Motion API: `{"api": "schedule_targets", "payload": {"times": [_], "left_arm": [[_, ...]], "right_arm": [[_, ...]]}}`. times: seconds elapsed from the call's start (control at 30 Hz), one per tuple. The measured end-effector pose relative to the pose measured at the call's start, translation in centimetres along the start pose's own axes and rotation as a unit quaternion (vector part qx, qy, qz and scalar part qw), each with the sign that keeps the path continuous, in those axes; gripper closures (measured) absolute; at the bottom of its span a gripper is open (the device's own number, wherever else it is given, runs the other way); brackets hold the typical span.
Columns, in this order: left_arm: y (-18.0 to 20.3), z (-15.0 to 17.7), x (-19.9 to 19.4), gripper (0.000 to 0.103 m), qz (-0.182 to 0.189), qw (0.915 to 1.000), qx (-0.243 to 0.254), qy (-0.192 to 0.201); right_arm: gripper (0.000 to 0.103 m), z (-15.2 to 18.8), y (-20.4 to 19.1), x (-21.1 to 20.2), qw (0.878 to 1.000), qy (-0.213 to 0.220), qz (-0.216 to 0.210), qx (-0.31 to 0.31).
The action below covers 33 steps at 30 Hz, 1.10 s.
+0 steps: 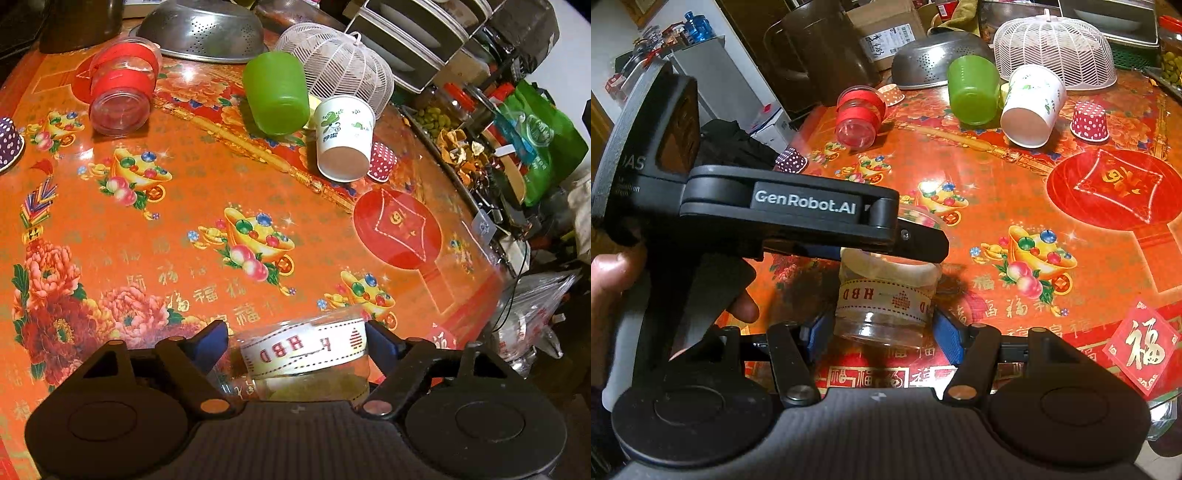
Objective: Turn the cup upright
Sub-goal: 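Grasp the clear cup with the left gripper while the right gripper holds it, then open the right gripper while the left gripper rotates the cup upright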
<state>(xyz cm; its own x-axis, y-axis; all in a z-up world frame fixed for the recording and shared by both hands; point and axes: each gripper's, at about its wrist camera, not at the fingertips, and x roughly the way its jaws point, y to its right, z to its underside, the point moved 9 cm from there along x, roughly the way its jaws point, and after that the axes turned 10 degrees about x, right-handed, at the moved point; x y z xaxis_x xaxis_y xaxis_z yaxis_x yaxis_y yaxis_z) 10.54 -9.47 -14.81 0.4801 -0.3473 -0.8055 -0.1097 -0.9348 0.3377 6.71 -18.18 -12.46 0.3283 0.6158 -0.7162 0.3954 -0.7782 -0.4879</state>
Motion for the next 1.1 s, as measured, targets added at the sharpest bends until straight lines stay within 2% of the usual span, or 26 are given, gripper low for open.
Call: {"api": "schedule_targets", "payload": {"times": [0.03,0.27,0.33,0.43,0.57,0.67,0.73,0.83,0.93,1.03,1.07,1.1], "left_arm": [[0.1,0.0,0.1,0.025,0.002,1.0,0.0,-0.001],[0.0,-0.2,-0.2,0.027,0.014,0.9999,-0.003,0.008],[-0.3,-0.3,-0.8,0.028,0.02,0.9996,-0.003,0.017],[-0.7,-0.8,-2.4,0.028,0.019,0.9987,0.005,0.047],[-1.0,-1.4,-4.7,0.028,0.017,0.9949,0.025,0.096],[-1.0,-1.7,-6.7,0.028,0.008,0.9881,0.045,0.147],[-0.8,-1.6,-8.3,0.028,-0.014,0.9781,0.066,0.197],[-0.3,-1.0,-10.1,0.027,-0.045,0.9555,0.094,0.276],[-0.1,0.1,-10.8,0.027,-0.109,0.9215,0.108,0.356],[0.6,1.4,-10.9,0.027,-0.159,0.8931,0.116,0.405],[1.0,1.9,-10.6,0.027,-0.179,0.886,0.118,0.411],[1.4,2.2,-10.3,0.027,-0.189,0.8829,0.121,0.412]], "right_arm": [[0.041,0.1,0.0,0.0,1.0,-0.001,-0.001,0.0],[0.039,0.2,-0.2,-0.4,1.0,0.001,-0.009,0.001],[0.027,0.2,0.0,-0.9,1.0,0.013,-0.013,0.002],[0.012,0.0,0.7,-2.3,0.999,0.046,-0.019,0.01],[0.007,-0.1,1.7,-3.9,0.994,0.091,-0.042,0.036],[0.004,0.0,2.3,-4.8,0.989,0.12,-0.06,0.054],[0.004,0.2,2.9,-5.1,0.985,0.14,-0.069,0.067],[0.003,0.3,3.6,-5.3,0.977,0.172,-0.084,0.091],[0.003,0.6,4.2,-5.3,0.97,0.197,-0.094,0.107],[0.003,1.2,5.2,-5.3,0.965,0.214,-0.094,0.119],[0.003,1.4,5.6,-5.3,0.964,0.217,-0.091,0.124],[0.003,1.8,6.0,-5.3,0.963,0.221,-0.088,0.128]]}}
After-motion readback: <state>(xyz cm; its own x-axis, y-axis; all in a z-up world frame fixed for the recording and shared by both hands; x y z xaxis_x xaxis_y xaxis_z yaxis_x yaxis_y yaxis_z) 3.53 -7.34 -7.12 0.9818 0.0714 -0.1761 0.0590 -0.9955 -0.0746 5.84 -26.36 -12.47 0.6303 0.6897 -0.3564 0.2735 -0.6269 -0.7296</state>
